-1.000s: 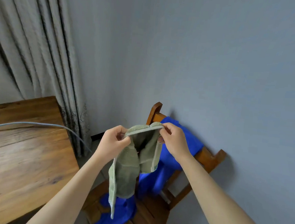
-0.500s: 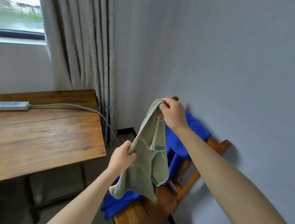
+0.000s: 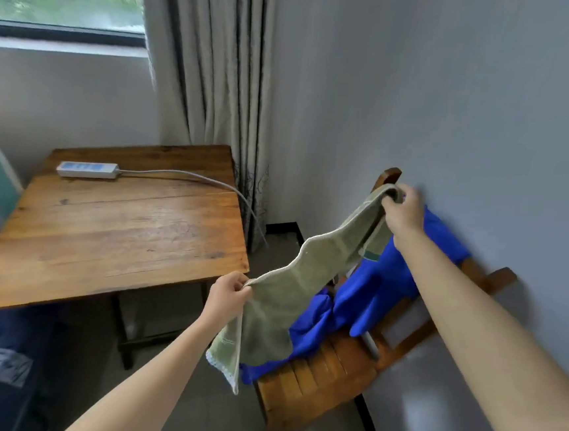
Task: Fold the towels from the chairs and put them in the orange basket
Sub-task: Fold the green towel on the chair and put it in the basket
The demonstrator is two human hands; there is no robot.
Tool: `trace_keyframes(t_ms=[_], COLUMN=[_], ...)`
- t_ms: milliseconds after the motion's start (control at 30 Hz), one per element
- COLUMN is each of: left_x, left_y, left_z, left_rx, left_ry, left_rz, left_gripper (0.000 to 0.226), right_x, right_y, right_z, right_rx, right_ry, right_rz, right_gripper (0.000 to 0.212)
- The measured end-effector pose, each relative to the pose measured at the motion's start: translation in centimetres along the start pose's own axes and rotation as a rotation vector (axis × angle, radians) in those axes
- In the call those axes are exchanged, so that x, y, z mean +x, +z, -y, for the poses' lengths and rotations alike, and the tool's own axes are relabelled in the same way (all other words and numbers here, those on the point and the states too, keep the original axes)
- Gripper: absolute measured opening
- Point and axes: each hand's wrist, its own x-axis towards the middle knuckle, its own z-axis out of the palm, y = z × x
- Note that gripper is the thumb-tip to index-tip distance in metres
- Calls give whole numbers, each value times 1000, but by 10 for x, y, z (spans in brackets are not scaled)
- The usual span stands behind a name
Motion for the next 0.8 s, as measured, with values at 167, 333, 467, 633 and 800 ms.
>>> trace_keyframes(t_ms=[167,333,467,633,800], left_x=[15,23,22,22,29], left_y=[12,45,58,52,36], left_z=[-19,-27,-29,-25,-17], left_rx=[11,59,96,97,-165], left_ry=[-22,-169,-203,-209,-240], left_rz=[-66,-16,9,1,71], left_gripper=[10,19,20,23,25], right_x=[-87,-176,-195,-193,-173], right_y=[55,94,109,101,86], right_z=[-83,-129,-148,-154,-133], right_rx=[-286,-171,-78,-326,-383], right_ry=[225,349,321,174,220], right_rz=[470,923,735,586,616], right_gripper=[41,40,23,32,21])
